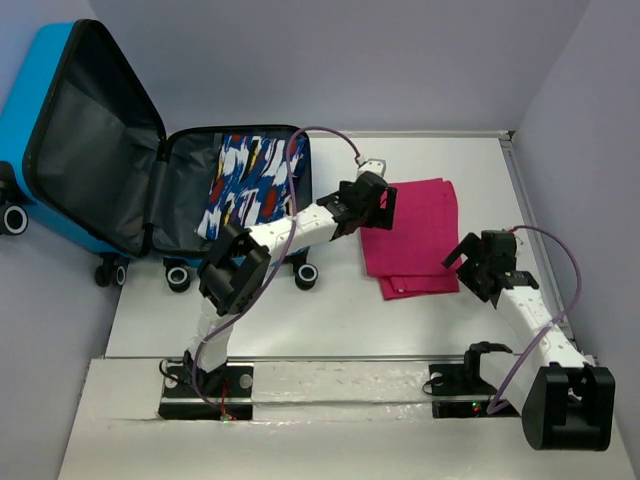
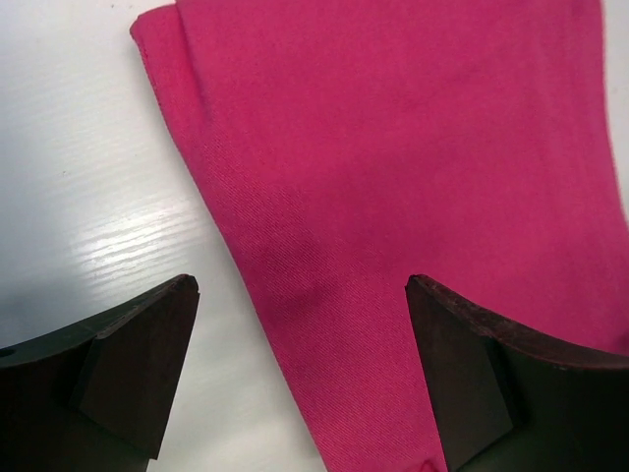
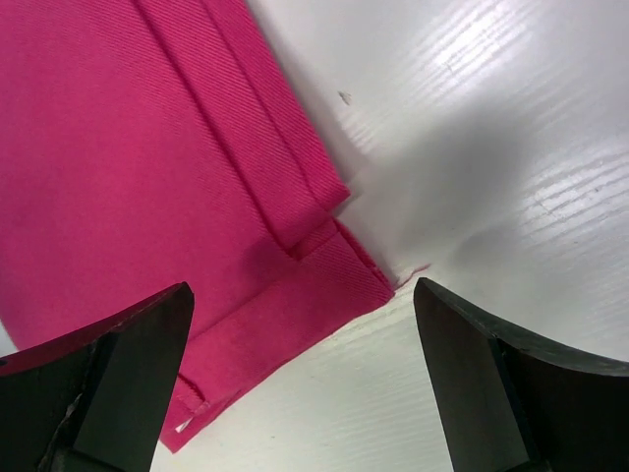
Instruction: Pack the luggage
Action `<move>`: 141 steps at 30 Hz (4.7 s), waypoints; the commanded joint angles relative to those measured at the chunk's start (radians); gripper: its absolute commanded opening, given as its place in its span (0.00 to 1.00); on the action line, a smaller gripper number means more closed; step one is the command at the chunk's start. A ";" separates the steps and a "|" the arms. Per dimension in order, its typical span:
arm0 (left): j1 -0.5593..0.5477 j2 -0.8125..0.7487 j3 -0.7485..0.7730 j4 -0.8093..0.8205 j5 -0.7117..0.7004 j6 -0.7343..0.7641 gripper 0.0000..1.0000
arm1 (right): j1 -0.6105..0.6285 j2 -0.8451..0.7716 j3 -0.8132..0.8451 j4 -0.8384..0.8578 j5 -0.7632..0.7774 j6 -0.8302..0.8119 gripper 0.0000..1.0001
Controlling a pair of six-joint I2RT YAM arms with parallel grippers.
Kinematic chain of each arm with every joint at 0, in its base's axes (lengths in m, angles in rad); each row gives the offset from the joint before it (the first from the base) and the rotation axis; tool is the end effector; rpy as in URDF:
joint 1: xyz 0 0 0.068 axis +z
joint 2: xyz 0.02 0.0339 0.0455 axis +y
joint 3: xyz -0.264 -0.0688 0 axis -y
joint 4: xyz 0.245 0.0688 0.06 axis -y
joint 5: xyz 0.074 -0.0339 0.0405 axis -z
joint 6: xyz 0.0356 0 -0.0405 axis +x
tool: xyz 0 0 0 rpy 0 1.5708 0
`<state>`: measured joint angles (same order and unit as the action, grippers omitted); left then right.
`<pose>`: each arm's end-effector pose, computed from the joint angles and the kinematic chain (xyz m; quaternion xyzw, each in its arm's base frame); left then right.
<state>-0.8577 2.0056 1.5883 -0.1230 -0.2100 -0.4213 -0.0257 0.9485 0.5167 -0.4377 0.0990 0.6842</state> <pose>0.3149 -0.3528 0.2525 0.1369 0.8560 -0.2193 0.4476 0.1842 -0.0083 0.1964 0.3419 0.8736 0.0670 0.3397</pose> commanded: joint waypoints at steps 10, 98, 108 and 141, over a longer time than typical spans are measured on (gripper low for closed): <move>0.060 0.114 0.168 -0.056 -0.068 0.045 0.99 | -0.025 0.156 -0.052 0.168 -0.146 0.064 0.99; 0.876 -0.200 0.436 -0.305 0.070 0.101 0.99 | 0.834 1.113 1.300 0.211 -0.144 0.037 1.00; 0.744 -0.634 0.038 -0.152 0.110 0.073 0.99 | 0.834 0.869 1.028 0.293 -0.036 -0.087 1.00; 1.115 -0.990 -0.453 -0.411 -0.624 0.084 0.91 | 0.679 0.176 0.302 0.461 -0.174 -0.264 0.80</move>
<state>0.2348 0.9958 1.0744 -0.5888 -0.7708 -0.3206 0.6792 1.1442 0.8402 -0.0631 -0.0017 0.4488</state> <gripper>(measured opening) 0.936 0.802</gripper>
